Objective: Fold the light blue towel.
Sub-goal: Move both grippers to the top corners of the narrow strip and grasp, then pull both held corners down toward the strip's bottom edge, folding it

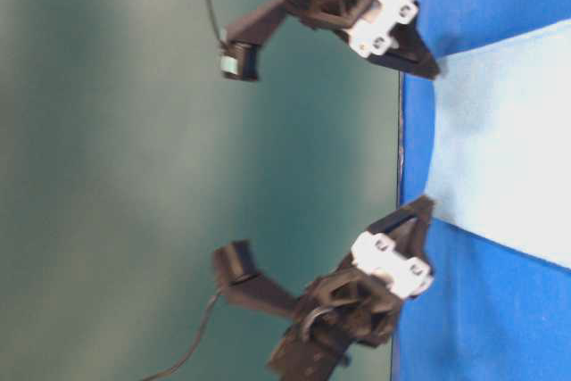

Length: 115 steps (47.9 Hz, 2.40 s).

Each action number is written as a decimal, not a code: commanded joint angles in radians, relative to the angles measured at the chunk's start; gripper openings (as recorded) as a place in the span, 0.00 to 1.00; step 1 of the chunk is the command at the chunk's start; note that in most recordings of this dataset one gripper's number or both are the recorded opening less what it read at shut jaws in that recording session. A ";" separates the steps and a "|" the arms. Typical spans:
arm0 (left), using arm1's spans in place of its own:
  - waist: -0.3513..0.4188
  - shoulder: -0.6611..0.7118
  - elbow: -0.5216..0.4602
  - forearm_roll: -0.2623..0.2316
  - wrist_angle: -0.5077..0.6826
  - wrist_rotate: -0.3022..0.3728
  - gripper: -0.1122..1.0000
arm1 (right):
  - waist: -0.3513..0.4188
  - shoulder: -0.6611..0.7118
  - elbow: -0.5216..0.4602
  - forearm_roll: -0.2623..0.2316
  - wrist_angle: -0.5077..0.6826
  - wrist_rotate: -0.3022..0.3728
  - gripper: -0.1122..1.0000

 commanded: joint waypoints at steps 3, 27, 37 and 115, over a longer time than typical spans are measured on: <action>0.023 0.054 -0.055 0.002 -0.021 0.000 0.76 | -0.021 0.026 -0.028 -0.002 -0.029 0.002 0.61; 0.046 0.104 -0.052 0.002 -0.026 0.000 0.13 | -0.028 0.055 -0.040 -0.015 -0.040 -0.035 0.15; 0.044 0.101 -0.052 0.002 -0.026 -0.009 0.13 | -0.037 0.057 -0.046 -0.015 -0.040 -0.037 0.15; -0.362 -0.239 0.123 0.003 0.175 0.029 0.13 | 0.403 -0.293 0.083 0.181 0.262 -0.015 0.15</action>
